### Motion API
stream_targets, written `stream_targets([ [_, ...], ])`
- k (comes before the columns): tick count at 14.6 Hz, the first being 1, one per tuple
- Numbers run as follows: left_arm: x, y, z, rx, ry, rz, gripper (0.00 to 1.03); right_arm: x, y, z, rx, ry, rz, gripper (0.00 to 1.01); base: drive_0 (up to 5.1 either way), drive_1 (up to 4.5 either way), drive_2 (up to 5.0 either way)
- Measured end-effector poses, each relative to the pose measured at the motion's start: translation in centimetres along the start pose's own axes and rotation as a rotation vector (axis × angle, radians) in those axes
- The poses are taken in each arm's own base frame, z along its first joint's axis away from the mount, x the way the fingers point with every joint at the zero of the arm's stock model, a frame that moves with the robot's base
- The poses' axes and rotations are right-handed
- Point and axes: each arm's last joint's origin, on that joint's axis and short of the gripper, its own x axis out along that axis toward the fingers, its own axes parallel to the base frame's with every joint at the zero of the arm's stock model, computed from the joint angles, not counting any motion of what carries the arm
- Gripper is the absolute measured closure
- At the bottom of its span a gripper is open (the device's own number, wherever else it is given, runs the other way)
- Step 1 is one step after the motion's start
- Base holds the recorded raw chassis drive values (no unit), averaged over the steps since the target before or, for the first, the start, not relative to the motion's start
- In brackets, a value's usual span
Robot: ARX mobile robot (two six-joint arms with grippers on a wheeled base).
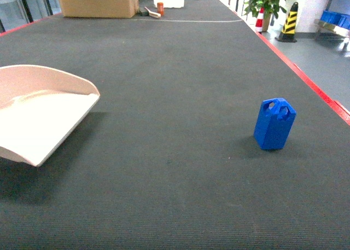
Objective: Place part in tray to right shelf
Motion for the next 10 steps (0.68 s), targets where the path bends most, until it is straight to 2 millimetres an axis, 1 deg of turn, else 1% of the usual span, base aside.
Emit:
stream_targets([
  [3,-0.3,-4.2,-3.8,-0.052,0.026,-0.097,0.85,0.0,0.0,0.0,0.000,0.000,0.000,0.03,0.0,0.00,0.0],
  [4,-0.1,-5.3,-5.9,-0.080,0.069,-0.104,0.85,0.0,0.0,0.0,0.000,0.000,0.000,0.03,0.0,0.00,0.0],
  [7,0.7,-7.6,-12.6,-0.126,0.197,-0.105,0.85,0.0,0.0,0.0,0.000,0.000,0.000,0.03,0.0,0.00,0.0],
  [10,1.5,-9.6,-17.5,-0.139,0.277,-0.120,0.85,0.0,0.0,0.0,0.000,0.000,0.000,0.03,0.0,0.00,0.0],
])
